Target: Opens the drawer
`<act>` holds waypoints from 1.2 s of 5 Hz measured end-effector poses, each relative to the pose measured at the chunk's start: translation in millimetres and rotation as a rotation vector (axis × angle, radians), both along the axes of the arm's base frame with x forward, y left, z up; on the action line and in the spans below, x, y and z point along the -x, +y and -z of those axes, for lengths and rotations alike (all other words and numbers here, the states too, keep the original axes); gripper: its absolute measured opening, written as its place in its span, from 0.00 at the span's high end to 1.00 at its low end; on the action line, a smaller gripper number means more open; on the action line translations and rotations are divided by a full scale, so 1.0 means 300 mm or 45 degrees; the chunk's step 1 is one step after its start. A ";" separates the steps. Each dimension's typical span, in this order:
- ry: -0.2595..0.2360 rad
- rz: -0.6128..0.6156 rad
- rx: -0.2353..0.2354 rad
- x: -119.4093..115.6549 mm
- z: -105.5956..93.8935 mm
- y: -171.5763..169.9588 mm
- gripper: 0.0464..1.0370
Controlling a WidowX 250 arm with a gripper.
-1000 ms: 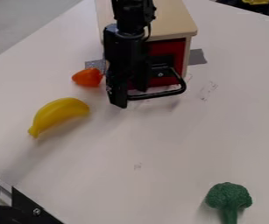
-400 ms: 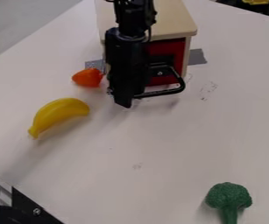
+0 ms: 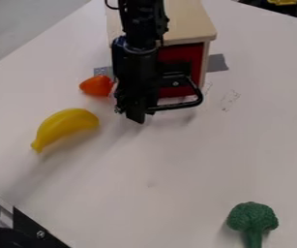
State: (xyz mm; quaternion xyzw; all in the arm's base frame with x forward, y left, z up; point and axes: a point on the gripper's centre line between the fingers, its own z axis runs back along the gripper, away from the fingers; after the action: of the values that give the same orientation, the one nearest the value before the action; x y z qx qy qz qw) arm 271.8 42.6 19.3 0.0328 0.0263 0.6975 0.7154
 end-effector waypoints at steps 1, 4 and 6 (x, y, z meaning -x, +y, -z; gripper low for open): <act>0.008 0.022 0.002 0.037 0.001 -0.019 0.72; -0.007 0.032 0.010 0.071 -0.005 -0.038 0.72; -0.036 0.056 0.023 0.114 -0.029 -0.057 0.72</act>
State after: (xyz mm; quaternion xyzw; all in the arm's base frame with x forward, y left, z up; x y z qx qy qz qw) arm 237.5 25.4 28.1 0.0171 0.0217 0.6817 0.7312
